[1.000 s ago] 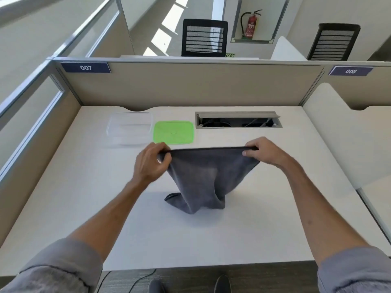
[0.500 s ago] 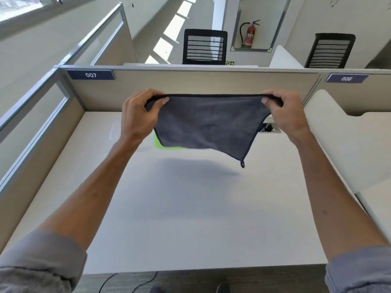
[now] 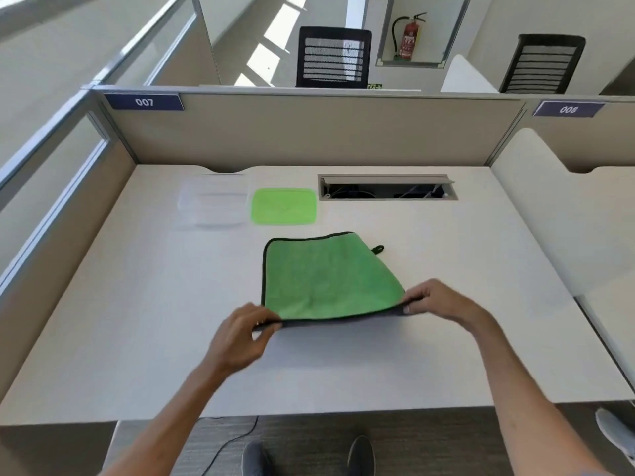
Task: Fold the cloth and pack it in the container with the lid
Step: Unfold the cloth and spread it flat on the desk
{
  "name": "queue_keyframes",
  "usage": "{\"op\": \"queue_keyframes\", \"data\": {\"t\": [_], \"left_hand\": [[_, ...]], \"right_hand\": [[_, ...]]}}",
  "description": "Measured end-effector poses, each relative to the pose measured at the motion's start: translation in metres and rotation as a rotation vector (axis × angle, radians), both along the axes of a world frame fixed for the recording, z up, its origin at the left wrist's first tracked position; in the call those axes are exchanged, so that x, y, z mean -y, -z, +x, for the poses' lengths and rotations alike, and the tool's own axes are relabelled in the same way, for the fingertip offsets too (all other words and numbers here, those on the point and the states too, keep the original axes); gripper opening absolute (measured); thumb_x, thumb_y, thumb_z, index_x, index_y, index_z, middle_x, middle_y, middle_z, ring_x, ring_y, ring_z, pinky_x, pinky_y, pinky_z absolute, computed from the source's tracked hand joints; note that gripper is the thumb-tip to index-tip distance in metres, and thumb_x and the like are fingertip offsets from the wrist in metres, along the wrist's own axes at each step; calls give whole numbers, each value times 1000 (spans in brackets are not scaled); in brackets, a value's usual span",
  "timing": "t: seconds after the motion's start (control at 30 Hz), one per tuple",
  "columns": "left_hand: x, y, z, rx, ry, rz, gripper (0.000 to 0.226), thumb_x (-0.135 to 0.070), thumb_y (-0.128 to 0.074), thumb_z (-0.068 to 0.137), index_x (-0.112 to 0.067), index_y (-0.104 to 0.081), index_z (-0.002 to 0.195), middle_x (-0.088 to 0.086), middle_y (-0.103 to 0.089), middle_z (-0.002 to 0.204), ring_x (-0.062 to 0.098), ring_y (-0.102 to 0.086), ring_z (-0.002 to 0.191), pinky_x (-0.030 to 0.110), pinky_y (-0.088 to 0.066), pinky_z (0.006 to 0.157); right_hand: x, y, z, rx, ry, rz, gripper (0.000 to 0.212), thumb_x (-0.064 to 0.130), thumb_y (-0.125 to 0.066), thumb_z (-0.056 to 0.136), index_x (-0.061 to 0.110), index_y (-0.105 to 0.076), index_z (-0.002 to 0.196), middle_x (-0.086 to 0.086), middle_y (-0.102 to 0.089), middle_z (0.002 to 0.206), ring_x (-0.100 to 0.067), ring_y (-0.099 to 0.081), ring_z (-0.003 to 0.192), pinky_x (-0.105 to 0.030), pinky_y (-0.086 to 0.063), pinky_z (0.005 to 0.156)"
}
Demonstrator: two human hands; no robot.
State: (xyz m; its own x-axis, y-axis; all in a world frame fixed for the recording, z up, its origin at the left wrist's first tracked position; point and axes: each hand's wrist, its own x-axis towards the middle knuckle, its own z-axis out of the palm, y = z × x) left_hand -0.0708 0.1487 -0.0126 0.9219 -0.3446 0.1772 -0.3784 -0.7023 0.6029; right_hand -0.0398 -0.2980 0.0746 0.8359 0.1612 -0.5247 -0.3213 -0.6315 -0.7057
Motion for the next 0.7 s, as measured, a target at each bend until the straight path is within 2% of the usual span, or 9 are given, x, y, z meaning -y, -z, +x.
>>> {"op": "queue_keyframes", "data": {"t": [0.1, 0.23, 0.3, 0.37, 0.4, 0.47, 0.53, 0.6, 0.7], "left_hand": [[-11, 39, -34, -85, 17, 121, 9, -32, -79, 103, -29, -85, 109, -15, -80, 101, 4, -66, 89, 24, -53, 80], [-25, 58, -56, -104, 45, 209, 9, -36, -77, 101, -32, -83, 107, -19, -78, 101, 2, -65, 89, 19, -49, 82], [-32, 61, -61, -99, 80, 233, 11, -40, -73, 101, -34, -82, 106, -22, -76, 102, 1, -65, 92, 20, -50, 84], [-36, 61, -63, -91, 105, 257, 20, -52, -68, 102, -37, -80, 104, -25, -74, 102, -2, -63, 94, 19, -50, 86], [-36, 61, -62, -91, 109, 266, 27, -60, -65, 103, -38, -80, 103, -26, -73, 103, -4, -63, 95, 17, -49, 87], [-34, 61, -59, -90, 109, 285, 40, -72, -57, 103, -39, -80, 106, -27, -74, 108, -6, -64, 101, 17, -48, 92], [-28, 60, -53, -81, 135, 324, 45, -73, -51, 105, -39, -78, 119, -25, -73, 121, -3, -64, 112, 22, -52, 99], [-20, 65, -50, -76, 168, 384, 51, -70, -45, 108, -39, -69, 142, -19, -66, 146, 3, -61, 132, 31, -53, 113], [-8, 76, -48, -138, 164, 460, 72, -74, -31, 110, -43, -25, 175, -16, -16, 185, 7, -19, 170, 40, -20, 141]], "right_hand": [[-11, 41, -27, -158, -103, -146, 29, 1, -79, 93, 1, -81, 122, -14, -82, 119, -28, -76, 112, -30, -56, 102], [-22, 71, -51, -288, -167, -185, 28, 10, -79, 94, 8, -83, 122, -16, -83, 117, -39, -74, 113, -41, -60, 103], [-23, 73, -54, -350, -189, -153, 24, 15, -81, 94, 12, -85, 117, -10, -84, 112, -23, -74, 99, -28, -57, 84], [-26, 68, -48, -317, -160, -116, 23, 25, -83, 94, 10, -87, 112, 7, -85, 97, 1, -70, 88, -19, -47, 75], [-28, 67, -42, -238, -97, -94, 24, 28, -82, 96, 7, -87, 108, 11, -84, 91, 6, -71, 79, -15, -45, 71], [-32, 66, -25, -28, 108, -87, 21, 26, -78, 100, 7, -86, 98, 3, -85, 91, -7, -79, 76, -19, -50, 70], [-37, 64, -3, 168, 306, -186, 16, 22, -72, 103, 13, -83, 97, -1, -84, 102, -24, -82, 90, -35, -60, 82], [-44, 61, 16, 268, 407, -324, 16, 20, -65, 105, 18, -79, 112, -1, -80, 120, -28, -75, 108, -42, -58, 96], [-57, 68, 33, 289, 240, -508, 42, 23, -58, 110, 16, -60, 151, -6, -58, 159, -30, -52, 147, -51, -43, 119]]}}
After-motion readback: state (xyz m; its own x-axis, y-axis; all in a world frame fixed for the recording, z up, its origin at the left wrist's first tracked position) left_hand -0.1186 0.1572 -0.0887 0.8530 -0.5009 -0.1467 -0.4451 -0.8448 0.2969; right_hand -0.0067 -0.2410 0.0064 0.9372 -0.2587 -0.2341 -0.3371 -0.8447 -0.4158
